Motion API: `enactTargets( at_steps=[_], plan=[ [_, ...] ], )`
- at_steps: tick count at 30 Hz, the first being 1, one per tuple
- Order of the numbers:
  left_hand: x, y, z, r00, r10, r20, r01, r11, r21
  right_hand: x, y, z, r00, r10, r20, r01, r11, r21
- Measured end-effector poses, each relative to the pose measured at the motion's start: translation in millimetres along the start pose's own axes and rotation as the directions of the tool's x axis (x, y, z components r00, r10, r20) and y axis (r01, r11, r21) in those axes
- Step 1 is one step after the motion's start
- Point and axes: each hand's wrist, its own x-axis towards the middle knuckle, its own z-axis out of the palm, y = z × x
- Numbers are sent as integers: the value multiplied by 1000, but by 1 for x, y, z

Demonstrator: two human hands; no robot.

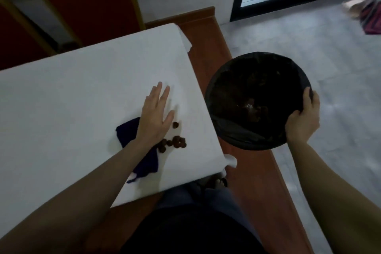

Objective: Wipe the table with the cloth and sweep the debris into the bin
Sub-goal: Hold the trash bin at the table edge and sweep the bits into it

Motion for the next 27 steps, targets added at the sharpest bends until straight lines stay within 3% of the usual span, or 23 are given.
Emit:
enactTargets(
  at_steps=[4,9,13,20,27],
  plan=[
    [-52,-35,-18,962,-262,-74,267,962,55,-16,-3,15,999,-8,47,8,1000,-4],
    [-100,-49,-8,886,-463,-20,461,876,142,-28,4,21,997,-51,62,53,998,-33],
    [-113,-51,9,863,-505,0,503,859,92,-35,12,23,994,-62,94,67,997,-44],
    [-103,-20,36,812,-561,-162,554,828,-91,-40,17,31,990,-51,130,56,998,-33],
    [-69,28,69,776,-588,-229,559,809,-181,-43,14,36,981,-52,185,52,999,2]
  ],
)
